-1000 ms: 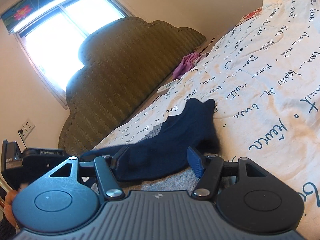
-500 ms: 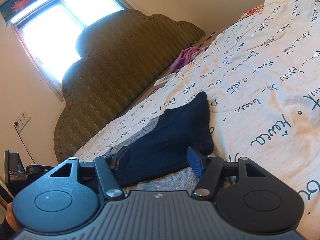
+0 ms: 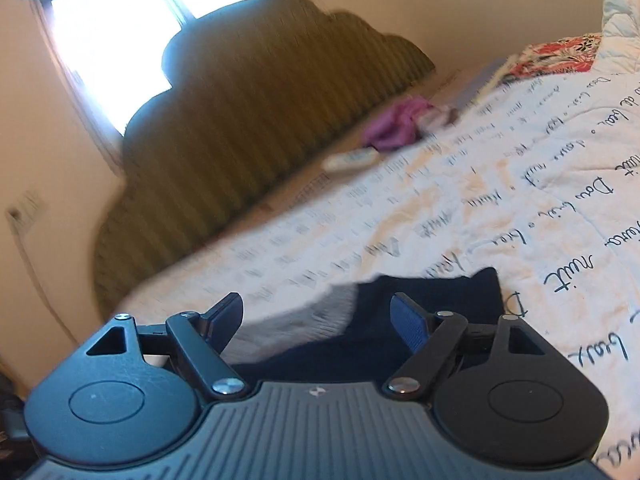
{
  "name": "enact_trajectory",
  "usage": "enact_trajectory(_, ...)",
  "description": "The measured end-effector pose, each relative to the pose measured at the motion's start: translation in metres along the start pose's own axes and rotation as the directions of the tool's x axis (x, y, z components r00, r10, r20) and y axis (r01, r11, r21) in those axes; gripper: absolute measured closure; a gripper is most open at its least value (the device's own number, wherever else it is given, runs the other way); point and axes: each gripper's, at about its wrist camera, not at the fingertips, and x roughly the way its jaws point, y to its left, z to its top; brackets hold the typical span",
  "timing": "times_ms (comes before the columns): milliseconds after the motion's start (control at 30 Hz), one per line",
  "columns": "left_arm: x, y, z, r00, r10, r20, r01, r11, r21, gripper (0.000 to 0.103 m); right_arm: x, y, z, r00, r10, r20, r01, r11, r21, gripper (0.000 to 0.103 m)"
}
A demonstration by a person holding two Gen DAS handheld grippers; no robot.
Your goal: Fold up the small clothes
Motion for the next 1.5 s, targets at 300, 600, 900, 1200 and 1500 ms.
enact_trajectory(300,0.003,-0.002,-0.016,0.998,-0.008,0.060,0.001,0.993,0.117,0.027,0.017,-0.032,-0.026,0.999,-0.045,-0.011,0.045,0.999,-0.022,0.022)
enact_trajectory(600,-0.099,0.119,0.003,0.930,0.107,0.351,-0.041,0.981,-0.190,0.007,0.016,-0.040,-0.023,1.000,0.004,0.002,-0.004,1.000,0.027,0.022)
enact_trajectory(900,-0.120,0.346,0.002,0.896,0.403,0.184,-0.077,0.551,-0.831,0.014,0.016,-0.038,-0.023,1.000,-0.009,-0.001,0.009,1.000,0.005,0.022)
enact_trajectory(1200,-0.098,0.374,0.017,0.867,0.481,0.128,-0.213,0.591,-0.778,0.047,0.017,-0.033,-0.024,1.000,-0.012,-0.002,0.012,1.000,-0.003,0.020)
enact_trajectory(1500,-0.101,0.333,0.031,0.775,0.612,0.159,-0.424,0.690,-0.586,0.098,0.017,-0.034,-0.024,1.000,-0.012,-0.001,0.012,1.000,-0.001,0.020)
